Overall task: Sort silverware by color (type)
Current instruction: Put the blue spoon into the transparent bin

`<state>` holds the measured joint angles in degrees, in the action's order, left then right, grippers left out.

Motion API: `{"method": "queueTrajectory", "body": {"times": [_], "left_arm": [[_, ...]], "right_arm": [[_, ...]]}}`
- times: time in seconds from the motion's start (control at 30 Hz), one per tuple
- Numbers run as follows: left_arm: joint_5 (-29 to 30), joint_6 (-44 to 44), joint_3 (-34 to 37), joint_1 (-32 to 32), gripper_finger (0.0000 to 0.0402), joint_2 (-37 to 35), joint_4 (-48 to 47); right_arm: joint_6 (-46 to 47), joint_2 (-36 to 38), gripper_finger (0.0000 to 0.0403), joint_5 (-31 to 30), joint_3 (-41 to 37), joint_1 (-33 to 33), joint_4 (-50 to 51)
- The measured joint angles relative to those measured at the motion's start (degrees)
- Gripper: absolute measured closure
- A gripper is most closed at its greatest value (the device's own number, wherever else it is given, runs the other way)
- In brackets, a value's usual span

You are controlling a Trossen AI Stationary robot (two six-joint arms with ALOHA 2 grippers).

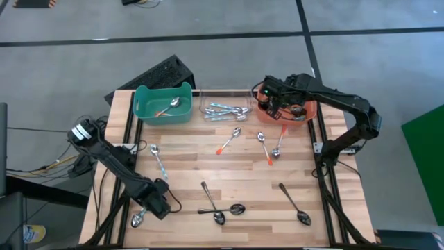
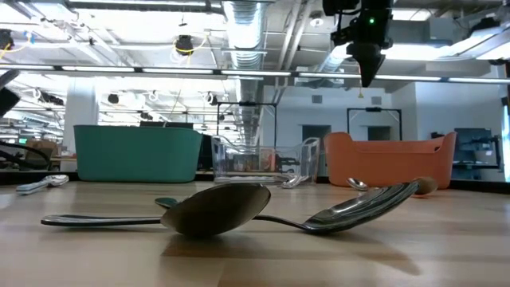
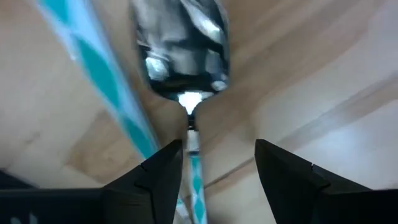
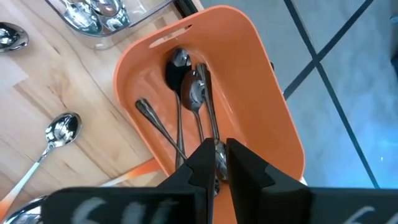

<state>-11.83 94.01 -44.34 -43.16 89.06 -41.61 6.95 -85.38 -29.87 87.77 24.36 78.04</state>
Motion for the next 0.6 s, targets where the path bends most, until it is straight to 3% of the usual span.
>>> {"method": "queueTrajectory", "body": {"times": [0.3,0.6], "left_arm": [[-1.5,0.2,-0.2,0.5,0.0241,3.1,2.0],[-1.4,-2.9,-0.1,2.7,0.0363,3.3,2.7]], "right_arm": [[-0.1,0.0,0.0341,0.0,0.0,0.0,0.0],[-0.1,0.0,0.0341,0.0,0.0,0.0,-0.2]]}}
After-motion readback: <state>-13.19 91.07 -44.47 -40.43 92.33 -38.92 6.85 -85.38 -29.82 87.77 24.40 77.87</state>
